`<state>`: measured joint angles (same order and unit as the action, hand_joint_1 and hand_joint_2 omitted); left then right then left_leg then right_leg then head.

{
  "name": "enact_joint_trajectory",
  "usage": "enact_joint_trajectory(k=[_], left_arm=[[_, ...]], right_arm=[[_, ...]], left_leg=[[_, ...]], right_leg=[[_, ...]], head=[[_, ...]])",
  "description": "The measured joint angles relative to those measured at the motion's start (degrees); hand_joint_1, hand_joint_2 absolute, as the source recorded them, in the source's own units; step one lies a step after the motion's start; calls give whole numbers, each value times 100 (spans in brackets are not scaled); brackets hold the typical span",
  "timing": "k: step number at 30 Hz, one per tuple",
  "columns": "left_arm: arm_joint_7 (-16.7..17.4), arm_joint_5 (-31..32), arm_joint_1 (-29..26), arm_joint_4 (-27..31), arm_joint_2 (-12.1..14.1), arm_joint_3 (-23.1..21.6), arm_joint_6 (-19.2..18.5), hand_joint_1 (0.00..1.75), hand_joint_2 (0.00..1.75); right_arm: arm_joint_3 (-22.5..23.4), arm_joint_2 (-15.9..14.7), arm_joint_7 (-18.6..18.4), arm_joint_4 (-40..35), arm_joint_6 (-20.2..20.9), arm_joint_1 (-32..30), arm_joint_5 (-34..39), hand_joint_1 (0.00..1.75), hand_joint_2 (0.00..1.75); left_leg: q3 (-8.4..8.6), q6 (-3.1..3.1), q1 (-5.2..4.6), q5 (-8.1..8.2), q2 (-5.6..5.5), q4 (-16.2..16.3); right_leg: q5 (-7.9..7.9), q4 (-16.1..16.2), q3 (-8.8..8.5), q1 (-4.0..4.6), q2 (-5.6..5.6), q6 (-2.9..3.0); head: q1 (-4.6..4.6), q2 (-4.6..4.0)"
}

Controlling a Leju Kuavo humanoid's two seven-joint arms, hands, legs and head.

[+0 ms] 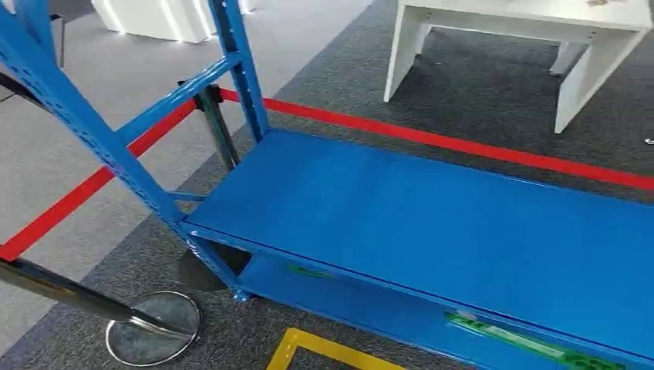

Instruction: Take the parts from the cabinet and place them on the table.

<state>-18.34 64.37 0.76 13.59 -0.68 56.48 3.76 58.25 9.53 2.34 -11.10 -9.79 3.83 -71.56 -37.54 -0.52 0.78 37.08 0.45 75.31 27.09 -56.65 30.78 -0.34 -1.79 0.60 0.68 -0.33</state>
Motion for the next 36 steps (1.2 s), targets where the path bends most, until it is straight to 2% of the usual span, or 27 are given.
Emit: enact_joint_trajectory(k=[1, 2, 3, 4, 5, 6, 8, 9, 10, 11, 12, 13, 14, 15, 16, 17, 18, 19, 20, 21, 22, 23, 26, 28, 36], left_arm=[[0, 2, 0, 0, 0, 0, 0, 0, 175], [0, 4, 2, 0, 2, 0, 0, 0, 175], [0, 4, 4, 0, 9, 2, 0, 0, 175], [0, 2, 2, -2, 13, 11, 2, 0, 175], [0, 4, 2, -2, 11, 20, 2, 0, 175], [2, 11, 7, -2, 11, 37, 2, 0, 175], [2, 20, 16, -2, 13, 50, 7, 0, 175], [2, 22, 31, -2, 6, 50, 7, 0, 175], [0, 22, 49, -2, 7, 52, 7, 0, 175], [-2, 22, 46, -2, 9, 55, 7, 0, 175], [-2, 22, 25, -2, 7, 57, 7, 0, 175], [-2, 22, 2, -2, 7, 61, 7, 0, 175], [-2, 22, -5, -2, 7, 68, 7, 0, 175], [-2, 24, -2, -2, 7, 72, 7, 0, 175], [-2, 26, 9, -2, 7, 77, 11, 0, 175], [-2, 33, 22, -2, 5, 83, 15, 0, 175], [-2, 33, 29, -2, 0, 85, 22, 0, 175], [-2, 33, 35, -2, -2, 87, 22, 0, 175], [-2, 39, 35, -2, -2, 92, 22, 0, 175], [-2, 39, 36, -2, -2, 96, 22, 0, 175], [-2, 39, 36, -4, 4, 96, 22, 0, 175], [-2, 39, 33, -2, 0, 98, 22, 0, 175], [-2, 42, 35, -2, 4, 101, 22, 0, 175], [-2, 44, 37, -2, 4, 103, 22, 0, 175], [-2, 46, 36, -2, 4, 103, 22, 0, 175]], right_arm=[[2, 0, 0, 0, 0, -8, 2, 0, 0], [0, 0, 0, -2, 0, -4, -2, 0, 0], [0, 0, 2, 0, 0, 3, -2, 0, 0], [-4, 2, 2, 0, 0, 4, -2, 0, 0], [-7, 2, 2, -2, 0, 18, -2, 0, 0], [-11, 2, 2, -2, 0, 21, -2, 0, 0], [-13, 2, 0, 0, 0, -13, -2, 0, 0], [-13, 0, 0, 0, 0, -24, -2, 0, 0], [-13, 0, -2, 0, 0, -34, -2, 0, 0], [-15, 0, -4, 0, 0, -15, -4, 0, 0], [-15, 0, -4, 0, -2, 11, -4, 0, 0], [-17, 0, -15, -2, -7, 26, -4, 0, 0], [-20, 2, -31, 0, -15, 26, -7, 0, 0], [-22, 4, -31, 0, -24, 7, -7, 0, 0], [-22, 7, -31, 0, -24, -14, -4, 0, 0], [-20, 7, -35, 0, -24, -27, 7, 0, 0], [-20, 7, -35, -2, -22, -26, 7, 0, 0], [-20, 7, -35, 0, -24, -17, 7, 0, 0], [-20, 7, -37, 0, -22, 4, 9, 0, 0], [-20, 7, -37, 0, -24, 5, 9, 0, 0], [-20, 13, -37, 0, -24, -2, 9, 0, 0], [-20, 13, -42, -2, -26, -1, 9, 0, 0], [-20, 15, -44, -2, -33, -2, 9, 0, 0], [-20, 17, -41, -2, -39, 3, 9, 0, 0], [-22, 17, -46, -2, -72, 3, -4, 0, 0]], left_leg=[[71, 7, 1, -221, -3, -226], [231, 18, 8, -505, -14, -644], [452, 29, 21, -813, -102, -1192], [603, 43, 45, -969, -363, -1612], [648, 65, 58, -893, -527, -1709], [644, 71, 44, -883, -469, -1701], [632, 122, 10, -886, -385, -1704], [653, 173, 49, -919, -310, -1765], [663, 213, 53, -940, -231, -1792], [658, 263, 45, -931, -179, -1795], [652, 271, 32, -927, -89, -1794], [652, 281, 20, -921, -14, -1794], [643, 282, 16, -919, 44, -1790], [642, 281, 16, -919, 91, -1790], [644, 279, 17, -918, 118, -1789], [651, 274, 18, -916, 134, -1787], [667, 257, 19, -909, 148, -1786], [684, 237, 19, -900, 156, -1784], [681, 189, -21, -890, 165, -1766], [680, 162, -21, -890, 164, -1757], [674, 229, -31, -876, 162, -1728], [674, 256, -26, -895, 161, -1730], [698, 255, -16, -918, 160, -1779], [710, 227, -15, -934, 160, -1808], [711, 204, -11, -943, 159, -1819]], right_leg=[[1, -10, -6, -1, -79, -1], [5, -19, -11, -4, -157, -7], [15, -36, -16, -5, -242, -23], [27, -54, 1, -11, -305, -43], [46, -111, 40, 31, -363, -88], [21, -114, 88, 4, -447, -129], [-7, -82, 120, -40, -540, -211], [-2, -83, 194, -25, -580, -254], [74, -184, 218, -20, -295, -264], [276, -440, 359, -11, -33, -290], [530, -880, 575, -21, 81, -310], [752, -1336, 793, -30, 124, -329], [907, -1754, 988, -37, 139, -349], [898, -1884, 1033, -41, 151, -358], [764, -1745, 940, -47, 163, -363], [533, -1353, 709, -52, 177, -361], [265, -750, 372, -53, 200, -342], [98, -250, 80, -52, 240, -317], [180, -95, 9, -21, 272, -275], [136, -76, -9, -24, 246, -227], [115, -64, -36, -39, 247, -253], [114, -70, -38, -29, 243, -249], [120, -72, -37, -12, 239, -217], [127, -74, -36, -9, 239, -194], [131, -84, -31, -4, 241, -188]], head=[[2, 0], [0, 0], [4, 0], [11, 0], [11, 0], [13, 0], [13, 0], [11, 0], [1, 0], [-70, 0], [-116, 0], [-118, 0], [-111, 0], [-118, 0], [-116, 0], [-118, 0], [-120, 0], [-120, 0], [-120, 0], [-114, 0], [-107, 0], [-107, 0], [-103, 0], [-101, 0], [-103, 0]])
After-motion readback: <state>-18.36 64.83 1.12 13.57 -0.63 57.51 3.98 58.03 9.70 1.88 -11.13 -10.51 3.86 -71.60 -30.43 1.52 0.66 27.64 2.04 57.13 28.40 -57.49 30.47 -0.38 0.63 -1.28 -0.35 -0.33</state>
